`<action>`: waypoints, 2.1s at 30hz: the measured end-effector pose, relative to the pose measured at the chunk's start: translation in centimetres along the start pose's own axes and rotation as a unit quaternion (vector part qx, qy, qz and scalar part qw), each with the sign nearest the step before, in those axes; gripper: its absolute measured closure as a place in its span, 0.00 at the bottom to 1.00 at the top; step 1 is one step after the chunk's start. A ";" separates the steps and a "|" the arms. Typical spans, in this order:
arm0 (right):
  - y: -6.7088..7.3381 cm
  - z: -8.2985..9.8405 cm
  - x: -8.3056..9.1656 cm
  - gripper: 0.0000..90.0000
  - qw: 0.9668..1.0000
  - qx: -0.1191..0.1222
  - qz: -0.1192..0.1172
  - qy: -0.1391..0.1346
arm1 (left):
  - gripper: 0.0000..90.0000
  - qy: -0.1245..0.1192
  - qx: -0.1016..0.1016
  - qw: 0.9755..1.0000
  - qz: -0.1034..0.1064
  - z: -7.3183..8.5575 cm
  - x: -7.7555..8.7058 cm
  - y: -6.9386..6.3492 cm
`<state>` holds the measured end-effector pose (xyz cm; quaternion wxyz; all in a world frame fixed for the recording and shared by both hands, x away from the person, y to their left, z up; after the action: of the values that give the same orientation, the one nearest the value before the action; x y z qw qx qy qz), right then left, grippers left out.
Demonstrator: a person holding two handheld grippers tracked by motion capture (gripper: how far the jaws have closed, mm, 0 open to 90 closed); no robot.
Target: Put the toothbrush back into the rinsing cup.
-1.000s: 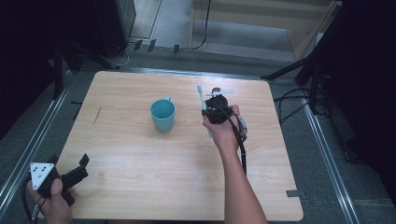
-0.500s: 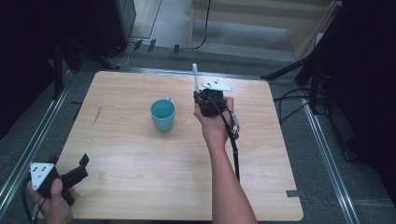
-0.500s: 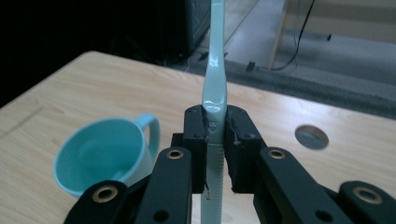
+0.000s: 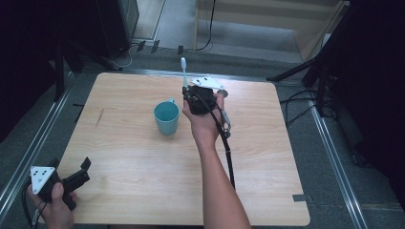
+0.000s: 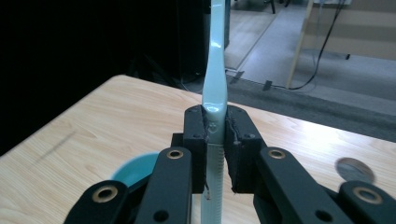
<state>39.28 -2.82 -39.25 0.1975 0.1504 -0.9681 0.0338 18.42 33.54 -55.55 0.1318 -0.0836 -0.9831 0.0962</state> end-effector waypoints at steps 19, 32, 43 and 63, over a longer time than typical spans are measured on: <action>4.6 2.0 -2.8 0.89 0.999 0.009 -0.035 -0.013 | 0.00 -0.002 0.001 1.000 0.001 0.0 0.0 0.0; 5.4 6.4 -4.2 0.89 0.999 -0.003 -0.026 0.022 | 0.00 -0.001 0.001 1.000 0.001 0.0 0.0 0.0; 5.0 7.2 -4.6 0.88 0.999 -0.015 -0.026 0.042 | 0.00 -0.002 -0.002 1.000 0.000 0.0 0.0 0.0; 1.2 5.2 -2.7 0.60 1.000 -0.023 0.011 0.004 | 0.00 -0.002 -0.006 1.000 0.002 0.0 0.0 -0.1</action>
<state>39.35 -1.54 -45.10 0.2048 0.1352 -0.9693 0.0142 18.36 33.44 -55.55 0.1289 -0.0860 -0.9838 0.0905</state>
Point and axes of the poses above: each handheld gripper's, and its own axes: x roughly backward along the jaws, z roughly out of its underside, y roughly to its left, the point moved 1 cm from there along -x, roughly forward along the jaws, and after that the axes turned 13 degrees about z, right-handed, at the moved point
